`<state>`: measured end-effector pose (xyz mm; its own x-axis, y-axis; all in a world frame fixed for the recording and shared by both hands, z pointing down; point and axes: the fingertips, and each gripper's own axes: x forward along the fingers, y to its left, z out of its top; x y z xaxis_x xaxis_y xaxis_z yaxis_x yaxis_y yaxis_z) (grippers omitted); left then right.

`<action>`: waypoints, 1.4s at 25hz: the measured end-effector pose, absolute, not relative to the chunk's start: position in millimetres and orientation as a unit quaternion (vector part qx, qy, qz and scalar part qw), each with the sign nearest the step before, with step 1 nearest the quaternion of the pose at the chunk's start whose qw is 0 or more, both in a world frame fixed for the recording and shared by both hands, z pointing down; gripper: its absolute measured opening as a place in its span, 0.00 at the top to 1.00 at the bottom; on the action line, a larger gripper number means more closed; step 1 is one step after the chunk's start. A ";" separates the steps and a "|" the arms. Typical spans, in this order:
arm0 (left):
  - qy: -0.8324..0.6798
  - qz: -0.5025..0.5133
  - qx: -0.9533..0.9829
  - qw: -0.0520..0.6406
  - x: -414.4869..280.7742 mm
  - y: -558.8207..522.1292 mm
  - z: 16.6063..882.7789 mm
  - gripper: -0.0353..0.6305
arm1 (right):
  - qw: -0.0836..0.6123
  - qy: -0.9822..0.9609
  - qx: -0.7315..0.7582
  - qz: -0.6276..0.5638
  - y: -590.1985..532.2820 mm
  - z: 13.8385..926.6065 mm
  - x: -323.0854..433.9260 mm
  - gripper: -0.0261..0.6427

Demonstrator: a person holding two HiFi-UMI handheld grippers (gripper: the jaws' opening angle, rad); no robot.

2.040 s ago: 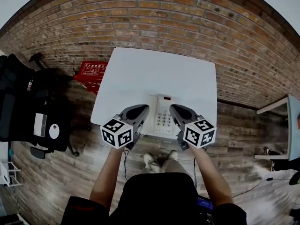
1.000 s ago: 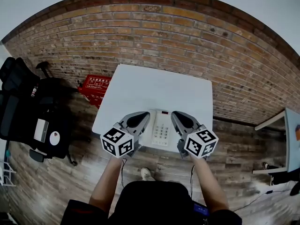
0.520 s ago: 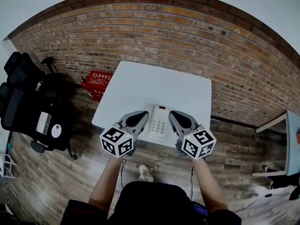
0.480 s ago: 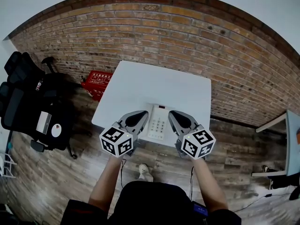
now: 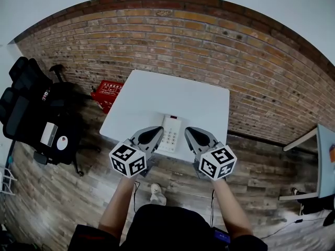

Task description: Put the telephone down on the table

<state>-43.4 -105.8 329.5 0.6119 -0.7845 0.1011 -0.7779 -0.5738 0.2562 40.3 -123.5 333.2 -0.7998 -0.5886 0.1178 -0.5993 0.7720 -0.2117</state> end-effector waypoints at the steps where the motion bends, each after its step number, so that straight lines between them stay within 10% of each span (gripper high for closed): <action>1: -0.441 -0.010 0.887 0.137 -38.8 -102.4 328.7 0.94 | 0.021 -0.941 0.315 0.121 -120.5 333.1 44.8 0.93; 35: -0.453 -0.004 0.885 0.109 29.6 8.5 310.7 0.94 | 0.012 -0.954 0.283 0.099 -13.6 329.6 91.5 0.94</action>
